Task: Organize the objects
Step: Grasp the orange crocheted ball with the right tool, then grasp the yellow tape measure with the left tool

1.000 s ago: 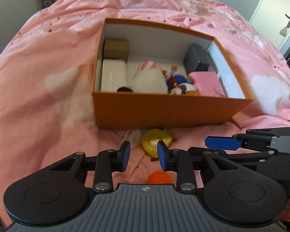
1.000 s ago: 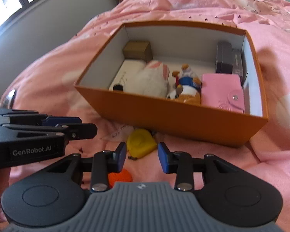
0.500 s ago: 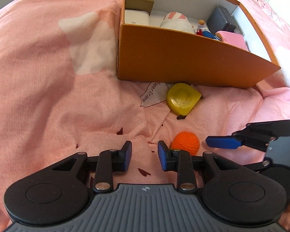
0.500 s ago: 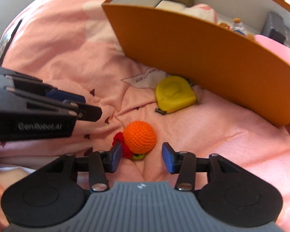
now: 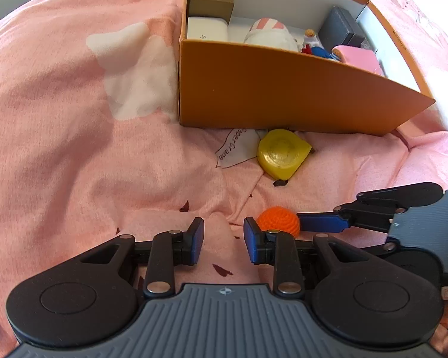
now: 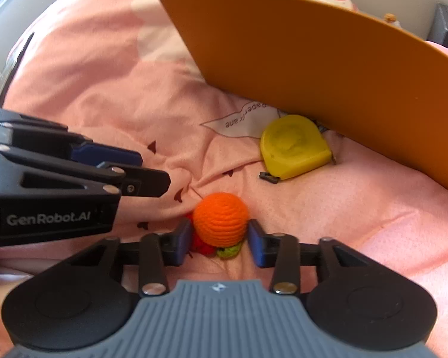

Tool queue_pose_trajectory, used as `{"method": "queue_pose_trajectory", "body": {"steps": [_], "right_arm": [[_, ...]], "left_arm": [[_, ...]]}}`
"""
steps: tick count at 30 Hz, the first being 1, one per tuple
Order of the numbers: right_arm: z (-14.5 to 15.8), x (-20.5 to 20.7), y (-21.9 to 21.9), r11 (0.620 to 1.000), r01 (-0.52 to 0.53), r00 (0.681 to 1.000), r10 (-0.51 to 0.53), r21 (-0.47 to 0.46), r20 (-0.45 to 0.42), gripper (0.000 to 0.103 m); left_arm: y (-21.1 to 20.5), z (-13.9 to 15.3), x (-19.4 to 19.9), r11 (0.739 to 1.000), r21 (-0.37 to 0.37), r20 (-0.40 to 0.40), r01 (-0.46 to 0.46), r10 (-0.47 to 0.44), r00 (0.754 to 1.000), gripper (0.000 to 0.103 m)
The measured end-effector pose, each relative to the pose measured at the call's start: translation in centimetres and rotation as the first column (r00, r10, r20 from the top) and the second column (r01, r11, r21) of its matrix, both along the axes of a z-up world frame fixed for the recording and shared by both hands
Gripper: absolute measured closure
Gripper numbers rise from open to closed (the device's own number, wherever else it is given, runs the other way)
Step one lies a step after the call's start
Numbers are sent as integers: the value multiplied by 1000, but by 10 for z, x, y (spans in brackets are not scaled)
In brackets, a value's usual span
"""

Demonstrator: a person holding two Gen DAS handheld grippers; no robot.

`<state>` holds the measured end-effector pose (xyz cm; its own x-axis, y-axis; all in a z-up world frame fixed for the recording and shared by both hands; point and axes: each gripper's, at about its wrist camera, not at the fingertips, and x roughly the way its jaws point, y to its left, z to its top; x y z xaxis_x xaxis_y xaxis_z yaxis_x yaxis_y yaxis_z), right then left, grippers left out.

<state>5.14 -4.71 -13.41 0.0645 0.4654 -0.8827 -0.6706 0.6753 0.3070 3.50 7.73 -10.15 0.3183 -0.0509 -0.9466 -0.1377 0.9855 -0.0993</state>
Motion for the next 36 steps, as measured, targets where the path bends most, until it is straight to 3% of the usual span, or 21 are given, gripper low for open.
{"method": "queue_pose_trajectory", "body": {"steps": [9,12,18,26,33,36], "right_arm": [[38,10,-33,993,118,981,-118,9,154,63],[41,23,-45,986,167,966,-161,-13,201,63],[34,45,-70,966,258,951,-249,-23,185,63],[22,56,-79,959,281,952,-275,-26,138,63],[15,62,-80,958,286,953,-282,-20,110,63],[13,64,-79,959,283,955,-280,-24,101,62]], "left_arm": [[-11,14,13,997,-45,112,67,-61,992,61],[-17,14,21,993,-45,143,109,-102,985,52],[-32,4,35,977,-8,184,215,-210,960,41],[-52,-16,54,947,71,172,314,-322,931,35],[-44,-39,67,960,41,130,275,-278,952,31],[-35,-46,69,968,-17,132,251,-246,960,28]]}}
